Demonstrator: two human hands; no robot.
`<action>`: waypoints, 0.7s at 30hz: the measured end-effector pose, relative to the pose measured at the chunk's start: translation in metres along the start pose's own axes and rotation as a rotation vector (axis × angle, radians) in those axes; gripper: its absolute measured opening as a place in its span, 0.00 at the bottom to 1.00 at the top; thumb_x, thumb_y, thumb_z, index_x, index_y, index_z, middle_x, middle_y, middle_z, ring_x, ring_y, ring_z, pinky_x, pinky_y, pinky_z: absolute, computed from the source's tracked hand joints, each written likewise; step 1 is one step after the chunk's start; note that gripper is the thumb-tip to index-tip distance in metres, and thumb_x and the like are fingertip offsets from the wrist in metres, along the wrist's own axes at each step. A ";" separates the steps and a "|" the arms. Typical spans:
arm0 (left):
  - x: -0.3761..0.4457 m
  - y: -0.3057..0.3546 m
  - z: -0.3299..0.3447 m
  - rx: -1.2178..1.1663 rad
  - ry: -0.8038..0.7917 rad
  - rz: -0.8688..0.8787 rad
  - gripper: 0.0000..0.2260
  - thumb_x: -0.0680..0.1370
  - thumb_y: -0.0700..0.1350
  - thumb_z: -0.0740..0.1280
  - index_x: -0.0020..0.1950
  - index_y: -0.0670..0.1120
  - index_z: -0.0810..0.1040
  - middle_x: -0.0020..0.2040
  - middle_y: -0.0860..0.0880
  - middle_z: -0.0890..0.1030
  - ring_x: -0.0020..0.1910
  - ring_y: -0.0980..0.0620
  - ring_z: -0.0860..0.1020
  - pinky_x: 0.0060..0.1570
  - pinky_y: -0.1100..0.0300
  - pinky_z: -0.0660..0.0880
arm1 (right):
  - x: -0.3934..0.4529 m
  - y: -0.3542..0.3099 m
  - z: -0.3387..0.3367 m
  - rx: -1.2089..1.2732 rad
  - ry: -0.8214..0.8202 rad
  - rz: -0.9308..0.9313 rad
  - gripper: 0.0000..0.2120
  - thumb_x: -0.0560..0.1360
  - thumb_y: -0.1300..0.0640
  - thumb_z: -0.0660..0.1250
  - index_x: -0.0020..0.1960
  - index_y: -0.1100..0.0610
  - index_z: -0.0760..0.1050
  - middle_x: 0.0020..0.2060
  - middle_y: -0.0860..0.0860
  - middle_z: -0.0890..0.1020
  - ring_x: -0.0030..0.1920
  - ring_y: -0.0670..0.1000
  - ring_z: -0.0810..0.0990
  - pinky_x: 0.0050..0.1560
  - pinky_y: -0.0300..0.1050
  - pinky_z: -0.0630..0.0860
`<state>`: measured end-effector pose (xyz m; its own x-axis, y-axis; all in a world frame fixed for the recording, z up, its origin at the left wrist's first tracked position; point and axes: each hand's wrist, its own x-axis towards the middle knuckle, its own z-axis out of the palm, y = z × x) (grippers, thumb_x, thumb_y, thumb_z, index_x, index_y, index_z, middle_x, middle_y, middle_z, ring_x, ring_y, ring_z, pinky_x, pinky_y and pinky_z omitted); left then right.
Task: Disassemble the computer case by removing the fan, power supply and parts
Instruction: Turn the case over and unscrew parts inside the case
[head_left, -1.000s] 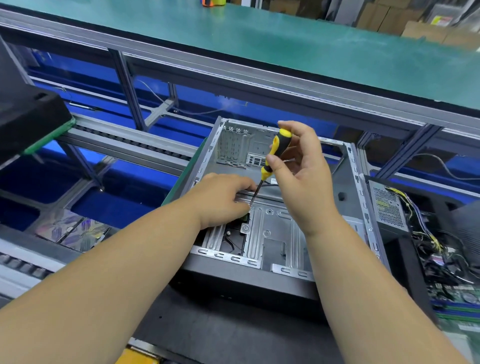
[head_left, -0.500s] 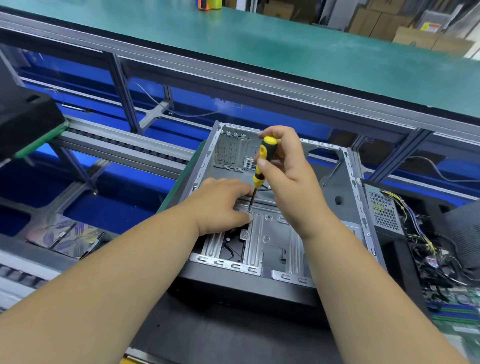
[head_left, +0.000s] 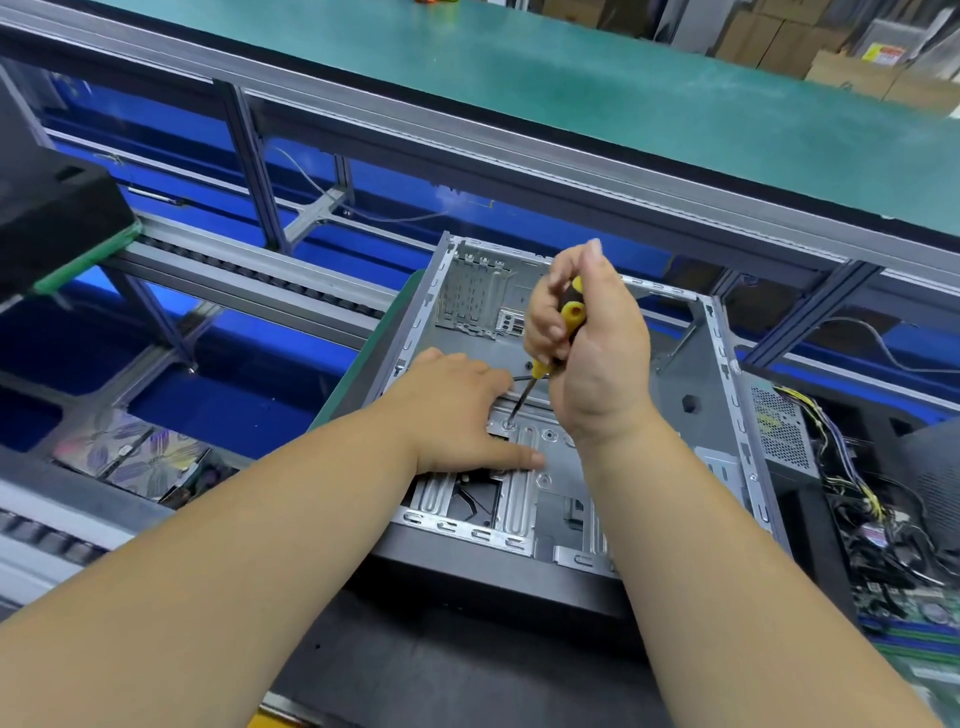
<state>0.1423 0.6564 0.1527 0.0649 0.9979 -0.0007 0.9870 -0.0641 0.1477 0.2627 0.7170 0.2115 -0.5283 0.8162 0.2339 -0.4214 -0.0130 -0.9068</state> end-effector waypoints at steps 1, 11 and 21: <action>0.001 0.000 0.000 -0.004 0.003 0.004 0.32 0.65 0.80 0.53 0.45 0.53 0.70 0.40 0.56 0.73 0.43 0.51 0.70 0.52 0.51 0.66 | 0.002 0.000 0.001 0.004 -0.045 0.018 0.12 0.80 0.51 0.54 0.40 0.55 0.66 0.24 0.48 0.65 0.24 0.47 0.58 0.26 0.38 0.58; 0.002 -0.001 0.000 -0.021 -0.001 0.002 0.28 0.65 0.80 0.54 0.41 0.56 0.65 0.38 0.58 0.70 0.43 0.52 0.69 0.51 0.51 0.66 | 0.002 -0.011 0.001 -0.045 -0.234 0.138 0.08 0.79 0.54 0.61 0.44 0.58 0.71 0.38 0.51 0.75 0.36 0.50 0.73 0.42 0.45 0.72; 0.002 -0.001 0.000 -0.030 -0.061 -0.014 0.36 0.65 0.80 0.52 0.56 0.55 0.74 0.48 0.55 0.78 0.50 0.52 0.73 0.57 0.51 0.67 | -0.009 -0.002 0.018 -0.132 0.110 -0.029 0.14 0.77 0.59 0.53 0.33 0.54 0.66 0.24 0.47 0.64 0.27 0.50 0.59 0.28 0.42 0.57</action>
<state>0.1410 0.6588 0.1529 0.0612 0.9961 -0.0629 0.9830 -0.0493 0.1770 0.2552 0.6992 0.2169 -0.4309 0.8733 0.2272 -0.3308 0.0813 -0.9402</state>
